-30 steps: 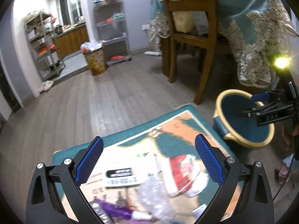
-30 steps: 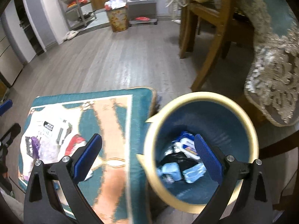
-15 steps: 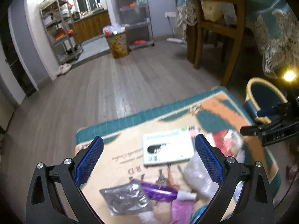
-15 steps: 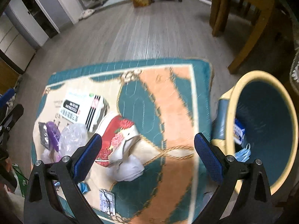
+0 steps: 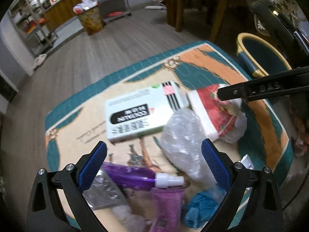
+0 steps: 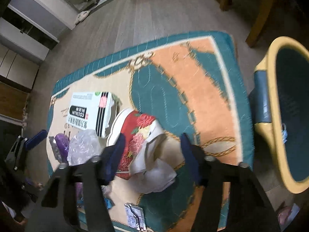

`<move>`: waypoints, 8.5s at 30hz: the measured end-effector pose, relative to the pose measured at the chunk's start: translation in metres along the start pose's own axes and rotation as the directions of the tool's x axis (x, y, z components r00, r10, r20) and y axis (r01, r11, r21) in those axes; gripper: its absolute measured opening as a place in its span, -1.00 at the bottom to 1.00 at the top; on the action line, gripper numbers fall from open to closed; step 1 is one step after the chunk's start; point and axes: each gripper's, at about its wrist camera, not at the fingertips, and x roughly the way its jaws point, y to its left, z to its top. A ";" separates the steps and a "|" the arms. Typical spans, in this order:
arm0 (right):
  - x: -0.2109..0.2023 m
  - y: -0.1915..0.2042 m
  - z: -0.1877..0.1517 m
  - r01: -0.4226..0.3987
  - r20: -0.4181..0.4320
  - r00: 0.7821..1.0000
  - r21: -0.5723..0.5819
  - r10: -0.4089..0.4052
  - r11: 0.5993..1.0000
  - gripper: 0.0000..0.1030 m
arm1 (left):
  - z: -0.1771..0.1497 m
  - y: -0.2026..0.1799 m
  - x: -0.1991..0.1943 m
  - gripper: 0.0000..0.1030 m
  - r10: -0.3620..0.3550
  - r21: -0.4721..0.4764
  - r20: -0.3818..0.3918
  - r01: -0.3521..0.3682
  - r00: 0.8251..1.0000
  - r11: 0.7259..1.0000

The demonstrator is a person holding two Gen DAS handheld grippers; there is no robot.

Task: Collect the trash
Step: 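Grasp the clear plastic bag with the left gripper while the right grasps the red paper cup, then move both items over the wastebasket and open both grippers to drop them, then move both tools back to the cushion and grasp the white tissue with the right gripper, then grasp the white medicine sachet with the left gripper while the right holds the tissue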

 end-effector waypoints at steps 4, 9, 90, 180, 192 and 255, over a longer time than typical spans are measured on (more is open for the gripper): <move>-0.005 0.001 0.001 -0.009 0.019 1.000 -0.005 0.009 1.000 -0.72 | 0.002 -0.006 0.007 0.84 -0.045 -0.013 -0.031 0.044 0.999 0.999; -0.019 -0.004 0.007 -0.009 0.061 0.998 -0.016 0.010 1.000 -0.78 | 0.007 -0.011 0.012 0.52 -0.090 -0.009 -0.049 0.090 0.995 0.996; -0.195 -0.248 -0.020 0.151 0.363 0.891 0.333 -0.274 0.931 -0.78 | 0.133 -0.223 -0.003 -0.56 -0.366 0.094 0.211 0.354 0.906 0.931; -0.091 -0.045 0.018 0.291 0.299 0.920 -0.087 -0.254 0.953 0.88 | 0.038 0.015 -0.071 0.87 0.051 -0.144 0.289 -0.009 0.956 0.989; -0.013 0.035 -0.012 0.145 0.094 0.988 -0.368 -0.118 0.919 0.88 | 0.010 0.081 -0.070 0.87 0.143 -0.262 0.234 -0.079 0.962 0.962; -0.117 -0.032 -0.003 0.124 0.192 0.978 -0.245 -0.077 0.962 -0.72 | -0.032 -0.109 0.005 0.19 -0.166 -0.050 -0.127 0.161 0.978 0.986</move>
